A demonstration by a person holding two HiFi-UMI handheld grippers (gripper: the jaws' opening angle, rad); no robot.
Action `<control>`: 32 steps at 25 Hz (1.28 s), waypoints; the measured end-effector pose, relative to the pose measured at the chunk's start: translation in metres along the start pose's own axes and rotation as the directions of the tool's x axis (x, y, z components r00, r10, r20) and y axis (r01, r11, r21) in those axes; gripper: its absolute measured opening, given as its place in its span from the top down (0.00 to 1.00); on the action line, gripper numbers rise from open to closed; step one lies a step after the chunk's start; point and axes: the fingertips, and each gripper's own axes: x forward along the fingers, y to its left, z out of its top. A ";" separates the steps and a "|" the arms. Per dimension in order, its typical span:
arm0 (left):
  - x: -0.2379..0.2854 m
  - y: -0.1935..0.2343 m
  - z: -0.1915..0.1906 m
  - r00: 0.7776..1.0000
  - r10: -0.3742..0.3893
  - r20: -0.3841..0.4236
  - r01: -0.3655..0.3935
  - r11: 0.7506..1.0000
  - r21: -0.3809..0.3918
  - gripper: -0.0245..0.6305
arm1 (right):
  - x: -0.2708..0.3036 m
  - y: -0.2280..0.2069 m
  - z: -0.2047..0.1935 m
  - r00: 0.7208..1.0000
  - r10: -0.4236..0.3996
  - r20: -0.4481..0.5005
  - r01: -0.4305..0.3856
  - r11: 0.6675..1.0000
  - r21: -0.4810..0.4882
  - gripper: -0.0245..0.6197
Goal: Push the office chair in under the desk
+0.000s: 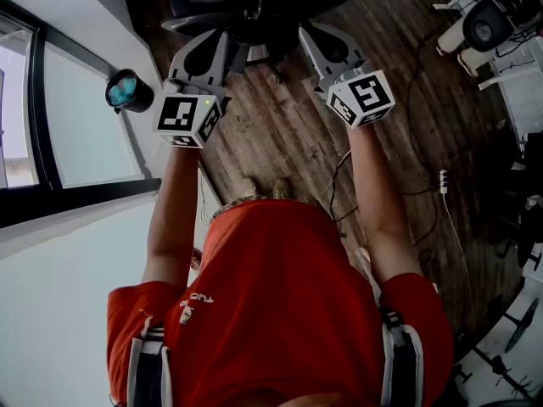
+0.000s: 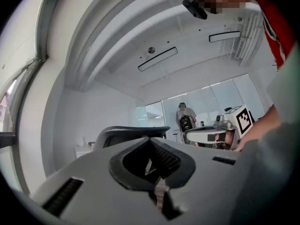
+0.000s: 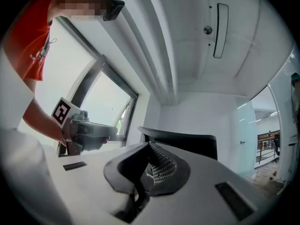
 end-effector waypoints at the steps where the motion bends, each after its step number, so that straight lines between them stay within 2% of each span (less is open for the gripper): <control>1: 0.000 0.000 -0.001 1.000 0.001 -0.001 -0.001 1.000 -0.001 0.95 | 0.000 0.000 0.000 1.000 0.003 0.000 -0.003 1.000 -0.002 0.92; 13: 0.008 0.005 -0.010 0.999 0.023 -0.026 -0.023 1.000 0.017 0.95 | 0.000 -0.008 -0.002 0.999 0.046 -0.008 -0.046 0.998 -0.032 0.92; 22: 0.017 0.004 -0.019 0.994 0.073 -0.078 -0.066 0.994 0.087 0.95 | -0.012 -0.038 -0.012 0.996 0.080 -0.038 -0.083 0.993 -0.079 0.92; 28: 0.022 0.017 -0.022 0.987 0.128 -0.100 -0.116 0.985 0.125 0.95 | -0.011 -0.063 -0.021 0.992 0.098 -0.074 -0.106 0.986 -0.126 0.92; 32: 0.028 0.034 -0.029 0.980 0.155 -0.128 -0.129 0.974 0.187 0.94 | -0.007 -0.084 -0.031 0.991 0.078 -0.107 -0.094 0.984 -0.148 0.92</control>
